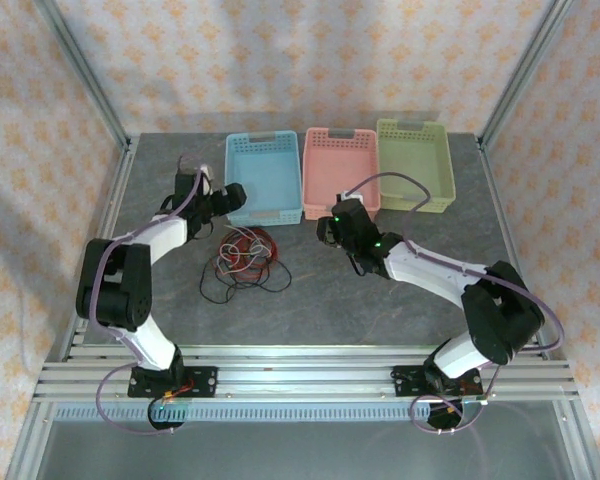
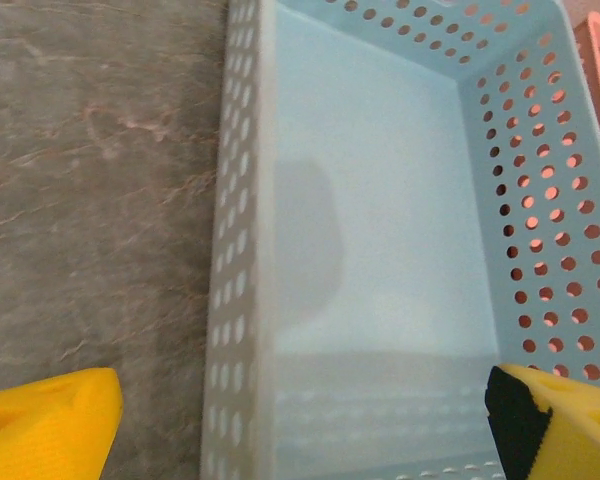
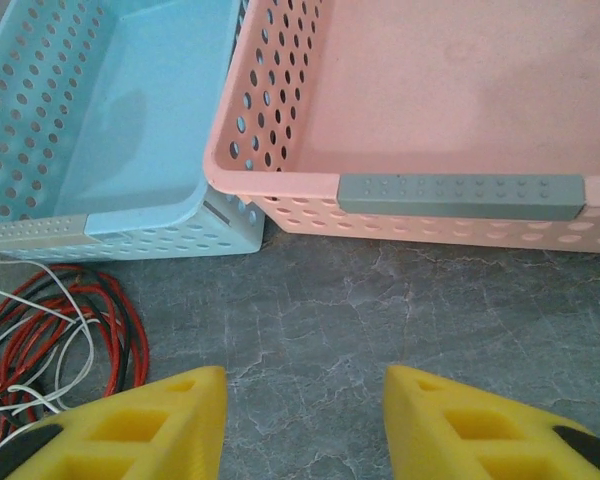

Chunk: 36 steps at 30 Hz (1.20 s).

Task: Untangle the cables

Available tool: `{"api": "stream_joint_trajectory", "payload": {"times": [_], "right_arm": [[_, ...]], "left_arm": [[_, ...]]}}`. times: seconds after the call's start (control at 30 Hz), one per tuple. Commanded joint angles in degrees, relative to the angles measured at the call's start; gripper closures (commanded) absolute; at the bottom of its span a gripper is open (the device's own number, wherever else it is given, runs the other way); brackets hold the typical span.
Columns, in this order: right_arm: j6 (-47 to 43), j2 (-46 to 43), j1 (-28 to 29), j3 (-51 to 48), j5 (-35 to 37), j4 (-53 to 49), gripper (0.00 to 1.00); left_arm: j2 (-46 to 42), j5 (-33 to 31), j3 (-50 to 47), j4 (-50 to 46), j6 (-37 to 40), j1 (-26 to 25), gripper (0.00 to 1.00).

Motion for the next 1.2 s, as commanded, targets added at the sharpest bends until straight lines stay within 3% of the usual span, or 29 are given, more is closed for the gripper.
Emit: {"api": "stream_joint_trajectory", "payload": {"times": [0.0, 0.43, 0.7, 0.83, 1.0, 1.17], "right_arm": [[0.96, -2.72, 0.35, -1.12, 3.06, -0.46, 0.55], [2.05, -3.86, 0.35, -2.95, 3.68, -0.65, 0.55], [2.23, -4.33, 0.31, -3.14, 4.04, -0.73, 0.53], [2.05, -5.61, 0.61, -3.67, 3.58, 0.38, 0.47], [1.88, -5.89, 2.95, -3.67, 3.16, 2.56, 0.40], [2.61, -4.59, 6.64, -3.13, 2.97, 6.33, 0.32]], "left_arm": [[2.69, 4.43, 4.62, 1.27, -0.42, 0.52, 0.05], [12.44, 12.31, 15.11, 4.00, -2.05, 0.59, 0.08], [14.59, 10.29, 18.43, 2.18, -1.61, 0.57, 0.02], [9.24, 2.42, 15.99, -0.10, -0.86, 0.53, 0.01], [-3.80, -8.26, 5.09, 0.57, -1.14, 0.54, 0.01], [-17.66, -11.87, -8.58, 1.81, -2.69, 0.52, 0.01]]}}
